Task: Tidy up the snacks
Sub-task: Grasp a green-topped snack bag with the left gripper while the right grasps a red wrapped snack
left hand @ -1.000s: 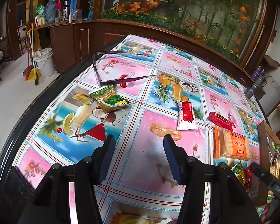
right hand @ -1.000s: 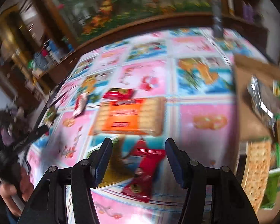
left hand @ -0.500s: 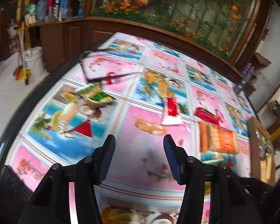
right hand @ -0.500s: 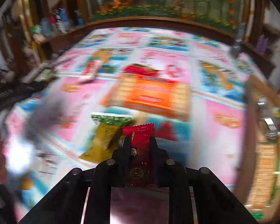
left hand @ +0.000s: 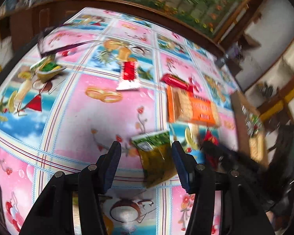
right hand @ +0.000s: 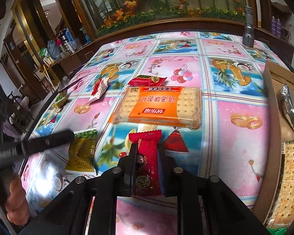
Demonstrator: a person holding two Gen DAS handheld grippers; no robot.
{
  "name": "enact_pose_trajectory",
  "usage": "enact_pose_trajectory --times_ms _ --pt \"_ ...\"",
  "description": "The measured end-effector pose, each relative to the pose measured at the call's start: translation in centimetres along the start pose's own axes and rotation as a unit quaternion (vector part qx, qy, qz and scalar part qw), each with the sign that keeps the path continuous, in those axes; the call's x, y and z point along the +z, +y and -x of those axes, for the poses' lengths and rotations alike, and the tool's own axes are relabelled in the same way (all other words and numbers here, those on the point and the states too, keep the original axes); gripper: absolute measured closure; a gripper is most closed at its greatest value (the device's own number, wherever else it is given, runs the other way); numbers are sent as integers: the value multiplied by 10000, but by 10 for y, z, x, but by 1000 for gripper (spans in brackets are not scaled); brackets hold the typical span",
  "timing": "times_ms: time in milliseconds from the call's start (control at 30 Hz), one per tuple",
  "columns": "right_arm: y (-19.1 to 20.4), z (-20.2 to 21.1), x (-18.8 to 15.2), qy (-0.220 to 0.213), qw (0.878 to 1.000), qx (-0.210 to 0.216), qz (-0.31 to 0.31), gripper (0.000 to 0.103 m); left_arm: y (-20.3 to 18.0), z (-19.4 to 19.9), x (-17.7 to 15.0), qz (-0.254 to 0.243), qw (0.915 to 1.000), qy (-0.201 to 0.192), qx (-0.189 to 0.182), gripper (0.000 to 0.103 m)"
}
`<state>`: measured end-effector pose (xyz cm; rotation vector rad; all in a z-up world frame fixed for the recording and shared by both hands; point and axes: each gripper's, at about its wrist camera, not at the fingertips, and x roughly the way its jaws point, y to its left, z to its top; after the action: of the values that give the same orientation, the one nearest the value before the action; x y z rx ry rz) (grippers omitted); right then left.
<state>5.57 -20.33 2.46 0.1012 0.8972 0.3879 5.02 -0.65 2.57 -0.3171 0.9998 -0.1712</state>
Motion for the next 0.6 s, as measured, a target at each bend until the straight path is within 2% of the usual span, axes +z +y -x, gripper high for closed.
enact_pose_trajectory --times_ms 100,167,233,333,500,600 --pt "-2 3 1 -58 10000 21 -27 83 -13 -9 -8 -252 9995 127 157 51" --pt "-1 3 1 -66 10000 33 5 83 -23 -9 -14 -510 9973 -37 531 51" --pt "-1 5 1 -90 9999 47 24 83 -27 -11 -16 -656 9949 -133 749 52" --pt "-1 8 0 -130 9999 61 23 83 -29 -13 -18 -911 9877 -292 1239 71" --pt "-1 11 0 -176 9998 125 -3 83 -23 -11 -16 -854 9878 -343 1258 72" --pt "0 13 0 -207 9997 160 -5 83 -22 -8 -16 -846 9869 -439 1301 77"
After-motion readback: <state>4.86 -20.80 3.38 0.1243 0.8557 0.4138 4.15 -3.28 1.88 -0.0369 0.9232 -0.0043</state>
